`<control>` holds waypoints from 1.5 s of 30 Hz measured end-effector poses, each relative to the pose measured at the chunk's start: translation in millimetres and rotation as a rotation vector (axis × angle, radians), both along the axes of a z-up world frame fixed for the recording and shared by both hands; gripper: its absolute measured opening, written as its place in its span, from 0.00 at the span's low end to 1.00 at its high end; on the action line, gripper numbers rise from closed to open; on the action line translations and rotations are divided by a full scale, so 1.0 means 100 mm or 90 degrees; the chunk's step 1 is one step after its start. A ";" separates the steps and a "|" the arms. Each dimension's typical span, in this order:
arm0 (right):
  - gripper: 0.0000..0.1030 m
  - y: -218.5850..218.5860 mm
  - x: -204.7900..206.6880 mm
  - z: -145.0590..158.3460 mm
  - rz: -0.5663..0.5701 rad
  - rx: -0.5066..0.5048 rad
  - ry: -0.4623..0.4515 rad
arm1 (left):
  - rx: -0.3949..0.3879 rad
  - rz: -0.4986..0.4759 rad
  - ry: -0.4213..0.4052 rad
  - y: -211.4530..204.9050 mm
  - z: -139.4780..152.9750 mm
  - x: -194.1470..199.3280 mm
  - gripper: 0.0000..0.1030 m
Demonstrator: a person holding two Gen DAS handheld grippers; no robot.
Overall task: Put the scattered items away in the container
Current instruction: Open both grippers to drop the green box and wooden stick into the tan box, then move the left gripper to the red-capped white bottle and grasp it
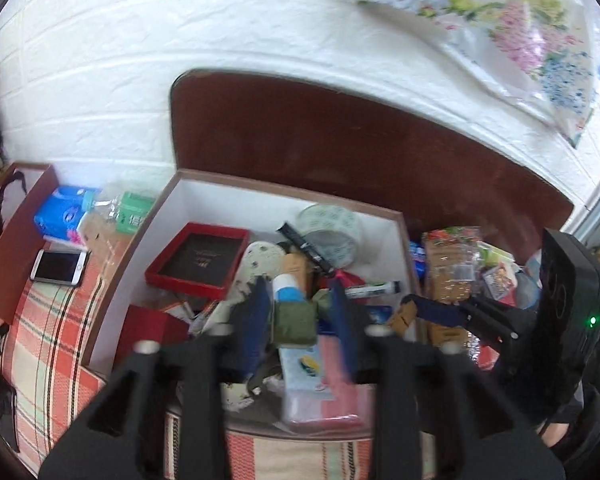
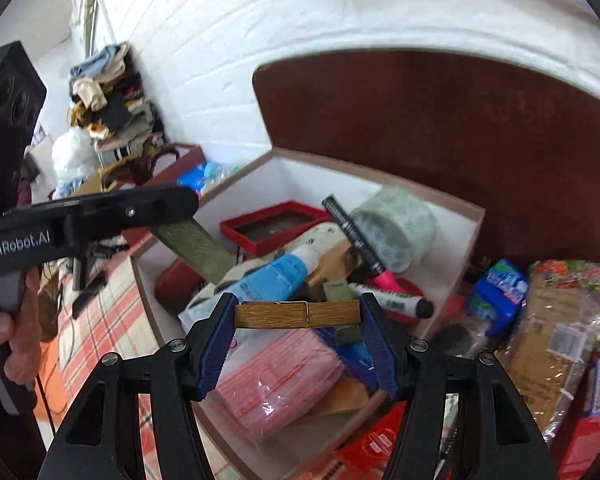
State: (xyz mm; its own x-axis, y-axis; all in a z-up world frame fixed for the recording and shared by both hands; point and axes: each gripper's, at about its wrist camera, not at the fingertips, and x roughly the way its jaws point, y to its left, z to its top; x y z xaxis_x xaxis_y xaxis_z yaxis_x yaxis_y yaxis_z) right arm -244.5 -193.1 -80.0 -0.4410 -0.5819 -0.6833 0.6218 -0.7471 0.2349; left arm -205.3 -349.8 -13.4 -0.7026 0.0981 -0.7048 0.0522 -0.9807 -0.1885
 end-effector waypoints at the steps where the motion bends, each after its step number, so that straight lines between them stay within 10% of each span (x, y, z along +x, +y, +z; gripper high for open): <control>1: 0.61 -0.01 0.00 -0.04 0.000 0.004 -0.006 | -0.014 0.023 -0.003 -0.03 -0.04 0.01 0.82; 9: 0.76 0.36 0.17 0.17 -0.035 -0.059 0.003 | -0.033 0.041 0.015 0.02 0.00 0.23 0.88; 16: 0.88 1.63 0.83 0.58 -0.158 -0.125 0.056 | -0.018 -0.038 0.033 0.48 0.06 0.70 0.95; 26: 0.89 3.26 1.73 0.17 -0.352 -0.093 -0.004 | -0.004 -0.199 -0.042 1.75 -0.51 1.15 0.96; 45: 0.89 3.95 1.85 -0.36 -0.354 -0.205 -0.063 | -0.070 -0.127 -0.091 2.23 -0.97 0.08 0.94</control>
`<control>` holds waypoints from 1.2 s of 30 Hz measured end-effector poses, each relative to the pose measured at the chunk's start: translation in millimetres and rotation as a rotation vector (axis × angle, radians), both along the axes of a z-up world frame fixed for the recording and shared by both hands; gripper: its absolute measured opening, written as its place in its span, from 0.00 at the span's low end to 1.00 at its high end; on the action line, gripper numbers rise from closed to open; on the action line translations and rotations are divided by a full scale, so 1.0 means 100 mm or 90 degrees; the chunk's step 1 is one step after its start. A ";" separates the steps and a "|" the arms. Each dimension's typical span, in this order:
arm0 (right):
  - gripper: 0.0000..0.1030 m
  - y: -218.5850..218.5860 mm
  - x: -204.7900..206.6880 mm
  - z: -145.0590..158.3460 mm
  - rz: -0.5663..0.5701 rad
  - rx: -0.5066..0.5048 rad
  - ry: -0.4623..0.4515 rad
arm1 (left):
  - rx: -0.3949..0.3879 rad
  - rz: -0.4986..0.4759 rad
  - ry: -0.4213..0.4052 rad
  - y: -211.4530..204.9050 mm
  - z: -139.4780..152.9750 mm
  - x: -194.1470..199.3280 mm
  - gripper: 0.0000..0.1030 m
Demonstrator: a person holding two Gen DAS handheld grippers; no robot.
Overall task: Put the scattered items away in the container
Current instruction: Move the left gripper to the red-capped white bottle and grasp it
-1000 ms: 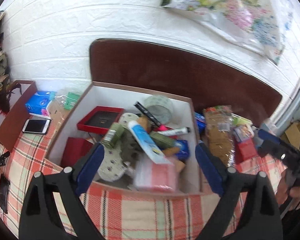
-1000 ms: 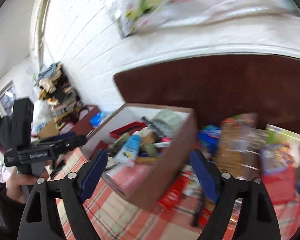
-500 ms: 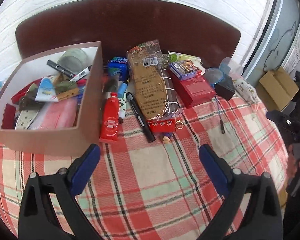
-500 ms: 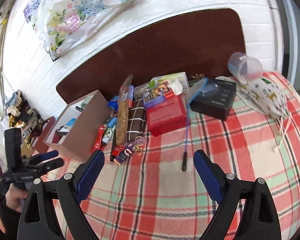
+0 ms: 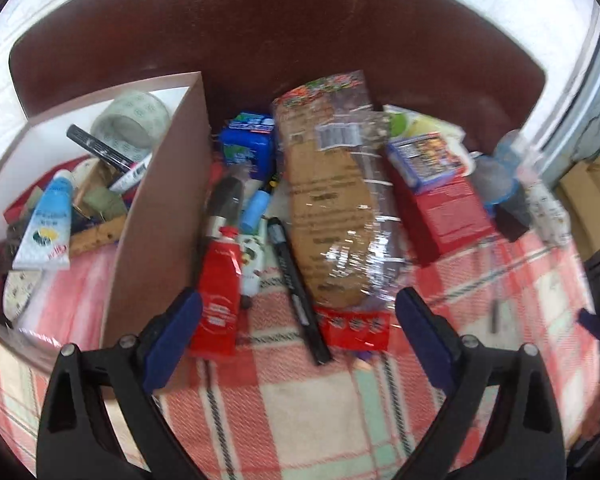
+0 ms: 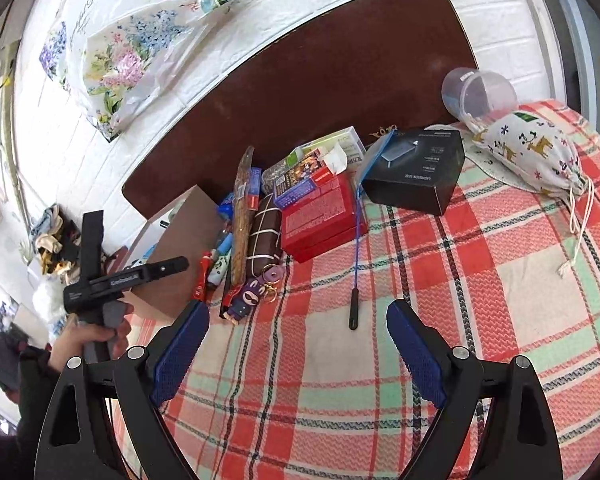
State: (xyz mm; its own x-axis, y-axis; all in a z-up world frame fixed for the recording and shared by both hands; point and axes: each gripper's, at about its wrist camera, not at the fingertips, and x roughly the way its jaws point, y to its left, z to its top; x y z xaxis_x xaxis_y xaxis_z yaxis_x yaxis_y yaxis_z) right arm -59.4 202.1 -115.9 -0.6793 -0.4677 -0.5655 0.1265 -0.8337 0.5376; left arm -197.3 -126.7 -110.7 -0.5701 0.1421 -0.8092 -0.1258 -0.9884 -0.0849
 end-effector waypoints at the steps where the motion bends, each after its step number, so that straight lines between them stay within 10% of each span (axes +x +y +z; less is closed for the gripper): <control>1: 0.89 0.02 -0.02 -0.02 0.000 -0.003 -0.002 | -0.008 0.001 0.007 0.02 -0.01 -0.02 0.93; 9: 0.89 0.21 -0.11 -0.24 -0.004 -0.049 -0.020 | -0.009 -0.044 0.029 0.32 -0.05 -0.02 0.88; 15: 0.89 0.31 -0.11 -0.28 -0.005 -0.062 -0.017 | -0.009 0.035 -0.034 0.07 -0.37 -0.27 0.79; 21: 0.89 0.38 -0.14 -0.37 -0.011 -0.075 -0.027 | -0.049 0.057 -0.045 -0.04 -0.49 -0.35 0.49; 36: 0.89 0.35 -0.17 -0.43 -0.001 -0.087 -0.043 | -0.252 0.207 0.002 0.24 -0.65 -0.55 0.59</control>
